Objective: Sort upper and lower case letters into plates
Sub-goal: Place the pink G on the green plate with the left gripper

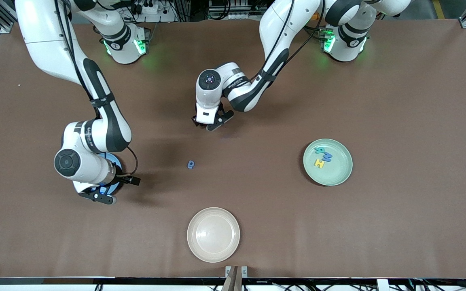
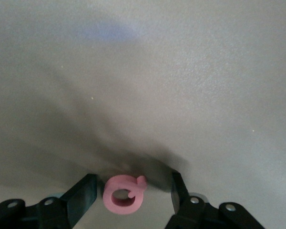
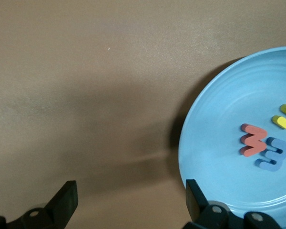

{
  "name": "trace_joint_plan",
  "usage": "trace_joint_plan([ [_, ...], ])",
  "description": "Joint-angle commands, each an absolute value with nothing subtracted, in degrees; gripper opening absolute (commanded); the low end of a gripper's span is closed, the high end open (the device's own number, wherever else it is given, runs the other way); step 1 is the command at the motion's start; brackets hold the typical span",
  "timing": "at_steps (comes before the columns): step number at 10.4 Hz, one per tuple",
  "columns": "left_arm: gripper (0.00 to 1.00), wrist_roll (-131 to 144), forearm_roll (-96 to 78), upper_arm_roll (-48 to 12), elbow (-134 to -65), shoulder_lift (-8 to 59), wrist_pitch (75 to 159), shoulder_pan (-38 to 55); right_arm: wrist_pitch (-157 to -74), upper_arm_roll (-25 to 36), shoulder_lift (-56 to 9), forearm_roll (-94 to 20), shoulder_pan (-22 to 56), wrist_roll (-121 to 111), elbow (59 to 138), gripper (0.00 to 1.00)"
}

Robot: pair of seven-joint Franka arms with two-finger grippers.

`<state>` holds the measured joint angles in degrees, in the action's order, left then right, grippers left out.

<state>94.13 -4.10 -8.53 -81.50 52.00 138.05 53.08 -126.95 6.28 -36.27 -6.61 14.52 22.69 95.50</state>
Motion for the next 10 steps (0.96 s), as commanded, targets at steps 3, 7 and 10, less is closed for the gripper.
trace_joint_plan([
  [3, 0.48, 96.94, -6.06, -8.35, -78.49, 54.05, 135.70, 53.96, -126.47, 6.15, -37.79, -7.38, 15.91, 28.56, 92.64, 1.00],
  [7, 0.28, 95.89, -5.80, -7.91, -78.49, 54.31, 135.70, 53.96, -126.39, 6.15, -37.79, -7.99, 16.17, 28.92, 92.64, 1.00],
  [10, 0.21, 93.71, -5.89, -8.08, -78.49, 53.18, 133.52, 51.00, -126.30, 6.07, -37.79, -8.26, 16.52, 29.00, 92.64, 1.00],
])
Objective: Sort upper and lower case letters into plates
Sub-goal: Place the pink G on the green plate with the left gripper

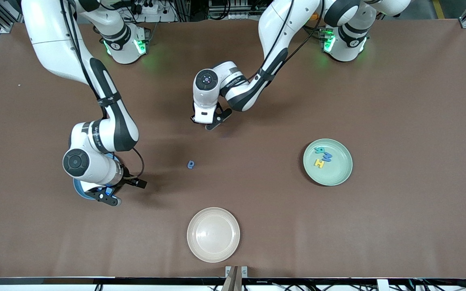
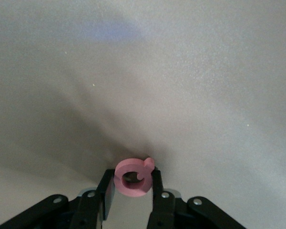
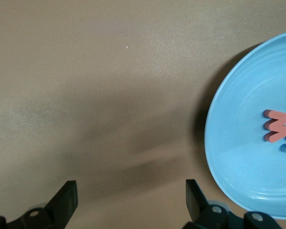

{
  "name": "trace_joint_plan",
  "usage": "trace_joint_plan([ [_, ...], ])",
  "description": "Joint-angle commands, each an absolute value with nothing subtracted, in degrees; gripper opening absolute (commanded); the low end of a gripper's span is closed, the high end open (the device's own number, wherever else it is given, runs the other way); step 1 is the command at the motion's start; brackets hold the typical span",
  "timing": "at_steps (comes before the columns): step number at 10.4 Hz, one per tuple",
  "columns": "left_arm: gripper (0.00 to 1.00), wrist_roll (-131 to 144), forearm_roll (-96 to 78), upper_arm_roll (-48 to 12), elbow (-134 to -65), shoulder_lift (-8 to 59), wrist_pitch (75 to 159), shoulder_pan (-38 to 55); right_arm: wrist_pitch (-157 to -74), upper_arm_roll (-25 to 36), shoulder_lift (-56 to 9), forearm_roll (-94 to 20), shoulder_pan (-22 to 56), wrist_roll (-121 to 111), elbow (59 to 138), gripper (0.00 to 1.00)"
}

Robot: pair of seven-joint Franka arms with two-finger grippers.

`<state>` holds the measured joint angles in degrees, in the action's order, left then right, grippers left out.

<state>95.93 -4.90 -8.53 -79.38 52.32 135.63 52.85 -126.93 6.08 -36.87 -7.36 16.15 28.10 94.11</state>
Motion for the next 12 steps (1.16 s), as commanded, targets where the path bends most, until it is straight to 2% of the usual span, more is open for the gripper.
trace_joint_plan([
  [1, 0.21, 89.78, -5.98, -8.26, -78.49, 52.56, 131.85, 48.45, -126.47, 6.15, -37.79, -8.26, 16.70, 29.18, 92.64, 1.00],
  [4, 0.21, 73.02, -6.42, -9.67, -78.31, 48.71, 120.02, 36.34, -126.65, 5.54, -38.41, -9.14, 18.10, 32.68, 92.03, 1.00],
  [9, 0.22, 41.38, -6.77, -9.14, -78.57, 44.05, 103.21, 16.83, -126.74, 5.62, -45.69, -10.20, 30.83, 48.77, 83.07, 1.00],
  [12, 0.22, 22.99, -5.11, -8.62, -80.41, 43.33, 95.63, 8.54, -127.96, 5.62, -46.93, -9.49, 33.92, 46.34, 83.58, 1.00],
])
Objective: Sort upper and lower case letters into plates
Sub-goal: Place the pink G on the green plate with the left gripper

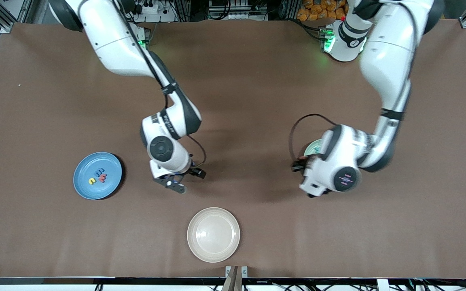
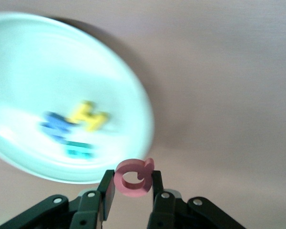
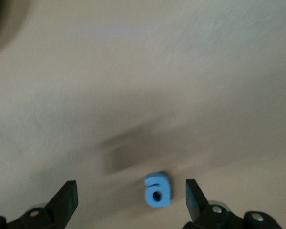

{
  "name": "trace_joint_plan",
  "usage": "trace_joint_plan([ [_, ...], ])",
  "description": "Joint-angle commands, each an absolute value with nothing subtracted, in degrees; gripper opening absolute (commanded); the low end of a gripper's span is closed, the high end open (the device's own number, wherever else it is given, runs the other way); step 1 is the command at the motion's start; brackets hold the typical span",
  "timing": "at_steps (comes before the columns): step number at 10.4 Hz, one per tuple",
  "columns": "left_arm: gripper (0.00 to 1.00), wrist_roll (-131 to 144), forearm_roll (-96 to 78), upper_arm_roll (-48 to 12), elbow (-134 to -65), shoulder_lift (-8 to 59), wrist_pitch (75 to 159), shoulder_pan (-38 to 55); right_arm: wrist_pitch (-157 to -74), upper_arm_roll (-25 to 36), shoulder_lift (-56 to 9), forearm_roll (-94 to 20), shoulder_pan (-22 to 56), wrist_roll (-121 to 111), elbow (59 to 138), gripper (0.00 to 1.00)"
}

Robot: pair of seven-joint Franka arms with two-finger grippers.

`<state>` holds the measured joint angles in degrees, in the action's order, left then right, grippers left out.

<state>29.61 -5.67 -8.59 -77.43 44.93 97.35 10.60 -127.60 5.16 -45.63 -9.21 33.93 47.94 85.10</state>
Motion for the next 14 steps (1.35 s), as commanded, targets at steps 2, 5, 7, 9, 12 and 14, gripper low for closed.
trace_joint_plan([
  [2, 0.25, 17.42, 0.34, -8.79, -81.82, 42.80, 95.27, 5.73, -130.33, 5.62, -46.85, -9.49, 34.28, 43.43, 85.94, 1.00],
  [5, 0.34, 16.09, 1.31, -8.79, -82.09, 43.07, 95.27, 4.66, -133.24, 5.54, -45.53, -9.75, 34.19, 41.75, 90.35, 1.00],
  [7, 0.35, 12.05, 3.86, -8.79, -82.09, 43.33, 95.45, 3.43, -133.50, 5.02, -44.22, -10.28, 34.10, 41.84, 92.62, 1.00],
  [9, 0.62, 12.04, 4.91, -8.70, -82.00, 43.77, 95.62, 3.60, -133.51, 5.01, -42.28, -10.72, 34.10, 41.84, 95.09, 1.00],
  [12, 1.00, 12.83, 4.58, -8.88, -81.48, 42.81, 95.54, 3.52, -134.12, 5.01, -41.84, -10.72, 34.19, 42.10, 95.98, 1.00],
  [14, 1.00, 13.53, 4.57, -8.88, -81.30, 38.08, 95.45, 3.95, -134.73, 5.01, -41.84, -10.81, 34.10, 42.45, 95.98, 0.20],
])
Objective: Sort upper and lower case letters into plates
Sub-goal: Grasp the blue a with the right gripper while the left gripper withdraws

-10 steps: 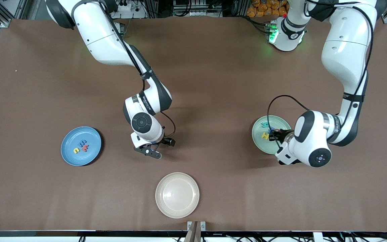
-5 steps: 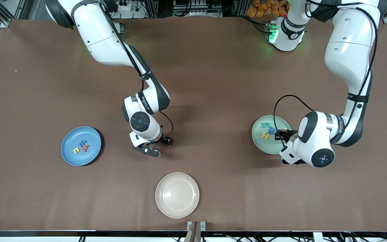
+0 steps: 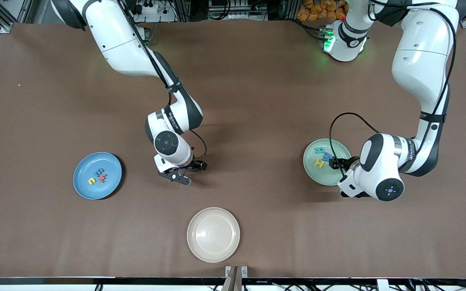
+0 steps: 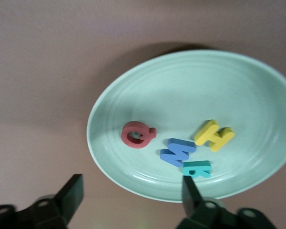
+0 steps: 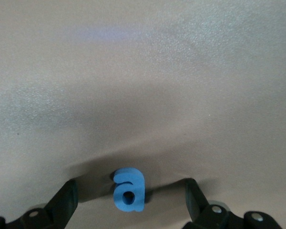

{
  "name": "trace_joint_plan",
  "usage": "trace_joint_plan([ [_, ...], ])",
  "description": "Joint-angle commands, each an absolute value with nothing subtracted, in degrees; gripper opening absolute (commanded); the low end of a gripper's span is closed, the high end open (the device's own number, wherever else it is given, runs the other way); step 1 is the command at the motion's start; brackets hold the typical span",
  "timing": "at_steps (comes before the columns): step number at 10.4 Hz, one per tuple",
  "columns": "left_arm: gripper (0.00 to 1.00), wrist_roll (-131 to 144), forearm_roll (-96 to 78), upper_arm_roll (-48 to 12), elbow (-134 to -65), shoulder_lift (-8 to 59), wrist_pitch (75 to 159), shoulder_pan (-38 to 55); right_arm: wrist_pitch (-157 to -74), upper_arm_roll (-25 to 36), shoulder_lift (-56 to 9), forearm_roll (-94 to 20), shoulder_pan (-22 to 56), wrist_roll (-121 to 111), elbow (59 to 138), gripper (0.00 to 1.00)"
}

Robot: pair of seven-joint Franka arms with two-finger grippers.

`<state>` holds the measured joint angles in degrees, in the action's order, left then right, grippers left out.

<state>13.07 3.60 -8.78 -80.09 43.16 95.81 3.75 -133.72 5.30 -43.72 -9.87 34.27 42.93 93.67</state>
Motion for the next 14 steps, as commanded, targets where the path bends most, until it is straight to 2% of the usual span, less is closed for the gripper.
trace_joint_plan([
  [1, 1.00, 13.54, 4.31, -9.05, -81.21, 35.36, 95.54, 3.35, -134.91, 5.01, -41.84, -12.38, 34.10, 42.45, 95.98, 0.00],
  [5, 1.00, 13.45, 2.37, -9.05, -81.39, 16.22, 94.40, 3.16, -134.91, 5.01, -40.79, -13.01, 34.19, 41.66, 95.98, 0.00],
  [7, 1.00, 13.27, 2.37, -9.14, -81.21, 10.40, 94.31, 3.08, -134.30, 5.10, -38.77, -13.01, 33.32, 40.88, 95.98, 0.00],
  [11, 1.00, 13.36, 2.29, -8.88, -80.33, 8.44, 87.90, 2.90, -128.78, 5.62, -36.39, -12.48, 20.69, 26.77, 95.28, 0.00],
  [14, 1.00, 12.92, -0.44, -9.41, -79.89, 8.35, 83.59, 3.08, -127.97, 5.80, -36.56, -10.56, 10.48, 10.85, 95.19, 0.00],
])
